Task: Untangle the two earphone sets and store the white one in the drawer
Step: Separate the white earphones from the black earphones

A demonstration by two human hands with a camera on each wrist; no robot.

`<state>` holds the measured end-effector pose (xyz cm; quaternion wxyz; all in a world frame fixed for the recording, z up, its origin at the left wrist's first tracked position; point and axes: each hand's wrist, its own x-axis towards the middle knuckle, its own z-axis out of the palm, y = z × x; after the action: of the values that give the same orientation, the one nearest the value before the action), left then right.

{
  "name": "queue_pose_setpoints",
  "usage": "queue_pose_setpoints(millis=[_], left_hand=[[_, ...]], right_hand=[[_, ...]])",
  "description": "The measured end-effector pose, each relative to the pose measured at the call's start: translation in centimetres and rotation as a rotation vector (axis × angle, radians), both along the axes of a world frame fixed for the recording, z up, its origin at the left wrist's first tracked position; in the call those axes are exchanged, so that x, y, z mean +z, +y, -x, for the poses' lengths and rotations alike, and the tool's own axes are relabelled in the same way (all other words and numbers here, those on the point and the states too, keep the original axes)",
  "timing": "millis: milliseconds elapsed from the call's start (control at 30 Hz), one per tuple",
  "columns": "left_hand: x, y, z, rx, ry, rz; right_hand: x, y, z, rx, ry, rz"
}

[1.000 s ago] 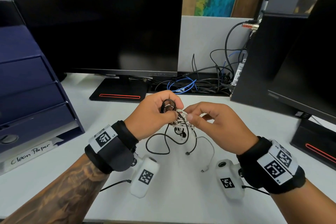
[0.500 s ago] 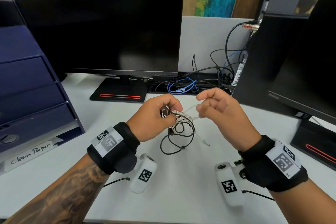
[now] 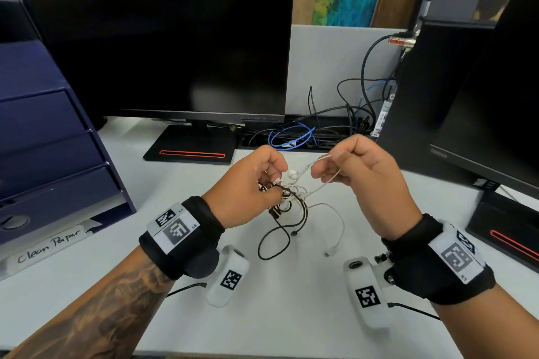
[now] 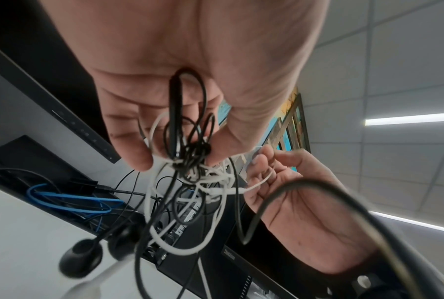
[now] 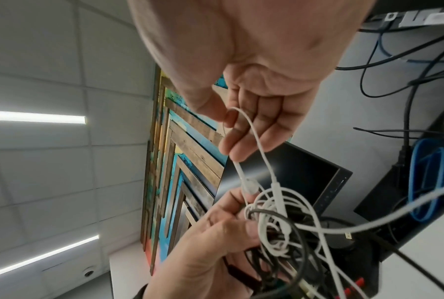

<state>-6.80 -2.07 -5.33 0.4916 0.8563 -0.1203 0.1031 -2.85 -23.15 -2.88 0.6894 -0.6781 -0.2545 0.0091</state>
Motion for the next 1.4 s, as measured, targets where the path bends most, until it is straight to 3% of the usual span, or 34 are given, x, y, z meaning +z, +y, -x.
queue_pose_setpoints(millis=[200,467,633,900,1000,1400], left_hand=[[-0.2,0.1,-0.2,0.008,0.016,-0.045],[0.2,0.1,-0.1,0.065,-0.075,-0.062],[0.5,-0.1,0.1,0.07,-0.091,-0.025],[1.6,0.3,0.2,0.096,-0.085,0.223],[1.8,0.3,0.2,0.123,-0.047,0.296],[1.8,0.1,0.2,0.133,-0.021,0.37]], right_hand=[[0.1,-0.1,0.0,0.042,0.002,-0.09],[-0.9,-0.3,-0.5,-0.092,-0.187,0.43],[-0.4,-0.2,-0.1,-0.011,-0.101,0.292],[-0.3,-0.7,-1.0,-0.147,-0.166,0.112],[-0.1,-0.7,-0.9,-0.105,-0.157,0.075],[-1.3,-0.2,-0.4,0.0,-0.268,0.341]])
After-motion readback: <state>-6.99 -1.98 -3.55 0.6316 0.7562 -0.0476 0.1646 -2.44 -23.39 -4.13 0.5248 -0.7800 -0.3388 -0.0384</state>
